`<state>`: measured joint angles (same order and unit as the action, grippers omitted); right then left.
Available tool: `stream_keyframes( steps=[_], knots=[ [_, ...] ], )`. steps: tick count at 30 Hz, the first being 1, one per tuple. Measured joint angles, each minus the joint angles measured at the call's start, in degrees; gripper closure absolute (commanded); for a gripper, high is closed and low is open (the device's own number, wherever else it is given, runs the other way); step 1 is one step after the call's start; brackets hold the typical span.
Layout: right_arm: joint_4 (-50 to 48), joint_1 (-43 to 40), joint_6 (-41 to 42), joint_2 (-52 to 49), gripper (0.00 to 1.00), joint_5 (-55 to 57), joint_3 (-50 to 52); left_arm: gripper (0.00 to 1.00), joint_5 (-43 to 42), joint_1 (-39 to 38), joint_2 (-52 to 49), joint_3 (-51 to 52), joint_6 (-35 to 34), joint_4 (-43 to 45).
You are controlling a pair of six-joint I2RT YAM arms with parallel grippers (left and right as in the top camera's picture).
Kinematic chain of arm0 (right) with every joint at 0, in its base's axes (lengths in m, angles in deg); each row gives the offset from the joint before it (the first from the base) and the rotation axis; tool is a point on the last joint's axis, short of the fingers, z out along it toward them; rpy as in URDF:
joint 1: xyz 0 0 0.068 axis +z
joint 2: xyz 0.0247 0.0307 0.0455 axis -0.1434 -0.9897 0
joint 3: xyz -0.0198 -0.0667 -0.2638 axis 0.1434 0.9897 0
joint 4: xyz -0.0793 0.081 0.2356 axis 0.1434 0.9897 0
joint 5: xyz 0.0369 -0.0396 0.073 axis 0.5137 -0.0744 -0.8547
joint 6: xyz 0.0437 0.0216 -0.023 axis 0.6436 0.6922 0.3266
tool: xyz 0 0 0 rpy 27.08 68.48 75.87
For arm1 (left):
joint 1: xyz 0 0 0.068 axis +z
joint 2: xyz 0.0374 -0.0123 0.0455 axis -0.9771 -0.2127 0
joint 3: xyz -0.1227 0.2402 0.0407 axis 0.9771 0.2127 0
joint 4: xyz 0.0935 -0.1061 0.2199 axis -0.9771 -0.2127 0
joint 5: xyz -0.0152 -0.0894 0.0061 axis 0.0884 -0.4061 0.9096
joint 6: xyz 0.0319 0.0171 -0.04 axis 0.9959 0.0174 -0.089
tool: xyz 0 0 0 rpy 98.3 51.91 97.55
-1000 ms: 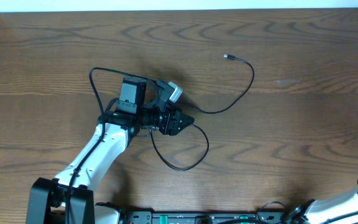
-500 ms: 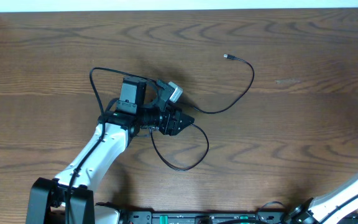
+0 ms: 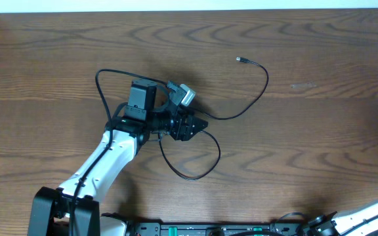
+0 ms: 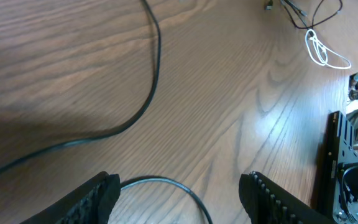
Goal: Untangle cables
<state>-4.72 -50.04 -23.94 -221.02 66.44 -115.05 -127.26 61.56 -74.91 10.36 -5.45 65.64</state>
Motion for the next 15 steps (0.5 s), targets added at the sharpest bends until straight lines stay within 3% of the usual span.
stream_keyframes(
  steps=[15],
  knots=[
    [-7.6,9.8,-1.6,-2.7,0.99,-5.7,0.0,0.33,0.0,-1.9,0.0,0.0,-0.6,1.4]
  ],
)
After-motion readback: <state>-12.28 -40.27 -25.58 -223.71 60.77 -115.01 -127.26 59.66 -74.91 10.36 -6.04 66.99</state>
